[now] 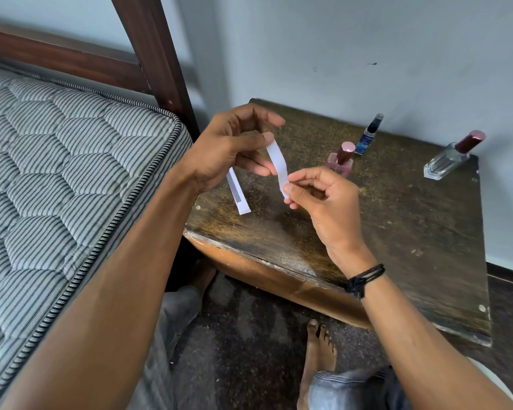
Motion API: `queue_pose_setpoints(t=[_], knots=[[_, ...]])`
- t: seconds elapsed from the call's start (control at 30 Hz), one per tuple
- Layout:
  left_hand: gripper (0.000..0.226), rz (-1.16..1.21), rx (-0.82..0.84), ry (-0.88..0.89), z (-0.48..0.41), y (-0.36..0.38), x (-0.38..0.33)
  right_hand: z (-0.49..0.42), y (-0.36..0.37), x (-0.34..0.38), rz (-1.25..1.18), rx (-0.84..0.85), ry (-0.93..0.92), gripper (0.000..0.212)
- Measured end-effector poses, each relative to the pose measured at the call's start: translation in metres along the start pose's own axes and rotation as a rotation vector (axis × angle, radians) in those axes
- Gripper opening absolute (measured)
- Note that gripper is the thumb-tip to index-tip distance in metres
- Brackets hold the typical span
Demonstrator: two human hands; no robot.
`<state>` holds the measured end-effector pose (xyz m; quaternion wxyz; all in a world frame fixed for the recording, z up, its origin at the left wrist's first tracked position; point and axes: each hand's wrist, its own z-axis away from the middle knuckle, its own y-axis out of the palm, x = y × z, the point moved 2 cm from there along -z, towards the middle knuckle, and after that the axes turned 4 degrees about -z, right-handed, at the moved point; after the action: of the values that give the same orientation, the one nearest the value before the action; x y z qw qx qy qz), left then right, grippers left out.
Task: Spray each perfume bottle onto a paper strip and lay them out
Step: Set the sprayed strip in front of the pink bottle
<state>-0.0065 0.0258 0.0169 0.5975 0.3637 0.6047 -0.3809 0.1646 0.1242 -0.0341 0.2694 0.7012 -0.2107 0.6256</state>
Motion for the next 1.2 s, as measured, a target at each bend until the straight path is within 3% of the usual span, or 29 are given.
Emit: queue_pose_setpoints(t=[0.5,1.2], knots=[[0.022,-0.016,0.052,0.017,-0.0006,0.0073,0.0013,-0.0004,-0.0012,-0.0002,-0.014,0.007,-0.023,0.009],[0.018,-0.018,-0.040,0.021,-0.0021,0.0015,0.0028,-0.0010,-0.0035,0.0017,-0.087,-0.026,0.038,0.013]])
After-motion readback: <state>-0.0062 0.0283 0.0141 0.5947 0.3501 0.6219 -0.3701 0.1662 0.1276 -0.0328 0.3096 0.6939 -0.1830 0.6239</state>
